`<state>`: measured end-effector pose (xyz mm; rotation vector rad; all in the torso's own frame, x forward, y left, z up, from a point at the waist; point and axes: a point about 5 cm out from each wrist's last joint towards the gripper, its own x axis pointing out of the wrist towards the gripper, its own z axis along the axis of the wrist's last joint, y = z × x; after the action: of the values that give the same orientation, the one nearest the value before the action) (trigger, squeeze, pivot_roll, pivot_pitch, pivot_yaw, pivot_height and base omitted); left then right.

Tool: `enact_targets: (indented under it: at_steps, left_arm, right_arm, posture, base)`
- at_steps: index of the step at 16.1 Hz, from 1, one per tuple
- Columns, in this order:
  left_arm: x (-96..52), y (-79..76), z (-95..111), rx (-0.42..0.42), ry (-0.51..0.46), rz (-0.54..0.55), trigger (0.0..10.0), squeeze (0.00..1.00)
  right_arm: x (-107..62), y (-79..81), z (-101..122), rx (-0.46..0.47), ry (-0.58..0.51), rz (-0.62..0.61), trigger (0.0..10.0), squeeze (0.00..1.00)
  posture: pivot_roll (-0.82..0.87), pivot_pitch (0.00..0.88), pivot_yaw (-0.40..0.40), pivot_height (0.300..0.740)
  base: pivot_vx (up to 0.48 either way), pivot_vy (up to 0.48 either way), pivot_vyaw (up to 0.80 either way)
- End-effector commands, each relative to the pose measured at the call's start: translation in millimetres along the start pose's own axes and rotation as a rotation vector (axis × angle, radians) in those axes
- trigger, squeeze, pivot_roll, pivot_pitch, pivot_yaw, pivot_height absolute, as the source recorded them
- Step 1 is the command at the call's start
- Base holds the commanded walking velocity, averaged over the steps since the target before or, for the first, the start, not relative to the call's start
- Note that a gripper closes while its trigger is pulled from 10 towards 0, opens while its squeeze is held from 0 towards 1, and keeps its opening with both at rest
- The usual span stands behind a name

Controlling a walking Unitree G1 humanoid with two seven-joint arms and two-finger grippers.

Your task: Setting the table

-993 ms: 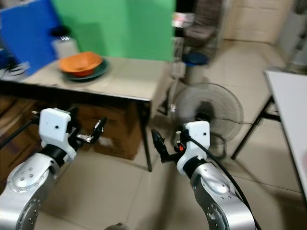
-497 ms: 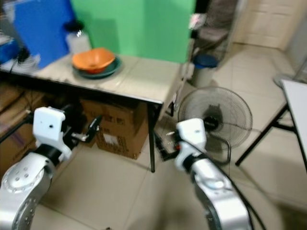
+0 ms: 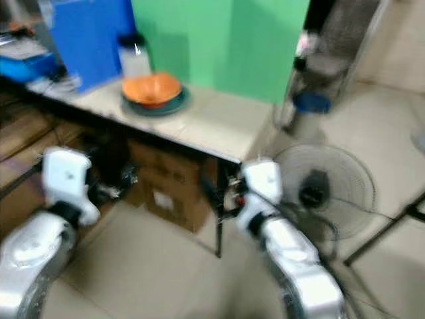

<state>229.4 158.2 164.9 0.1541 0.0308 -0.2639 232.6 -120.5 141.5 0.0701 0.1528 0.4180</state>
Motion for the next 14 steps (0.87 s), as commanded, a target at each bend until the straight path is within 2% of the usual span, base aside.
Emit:
enact_targets:
  at_steps: [1, 5, 8, 9, 14]
  left_arm:
    - [-0.6, 6.8, 3.8, 0.025, -0.010, 0.019, 10.0, 0.00]
    - [1.4, 5.7, 5.0, 0.024, -0.015, 0.013, 10.0, 0.00]
    - [0.5, 4.2, 4.7, 0.022, -0.013, 0.012, 10.0, 0.00]
    - [0.6, 4.1, 4.9, 0.022, -0.012, 0.011, 10.0, 0.00]
    - [-0.3, 4.7, 3.9, 0.038, -0.002, -0.006, 10.0, 0.00]
  right_arm:
    - [3.5, 6.3, 2.7, 0.021, -0.016, 0.033, 10.0, 0.00]
    - [5.3, 11.8, 3.9, -0.013, -0.011, 0.084, 10.0, 0.00]
    - [6.8, 13.5, 5.0, -0.019, -0.010, 0.107, 10.0, 0.00]
    - [7.2, 13.6, 5.4, -0.014, -0.013, 0.109, 10.0, 0.00]
    - [13.5, 7.0, 12.0, 0.046, -0.048, 0.066, 10.0, 0.00]
  posture:
    - [0.19, 0.000, 0.014, 0.740]
    - [0.20, 0.000, 0.014, 0.740]
    - [0.20, 0.000, 0.011, 0.740]
    - [0.20, 0.000, 0.009, 0.740]
    - [0.20, 0.000, 0.012, 0.740]
  base:
    - [0.334, 0.000, 0.00]
    - [0.330, 0.000, 0.00]
    - [0.328, 0.000, 0.80]
    - [0.326, 0.000, 0.80]
    - [0.320, 0.000, 0.00]
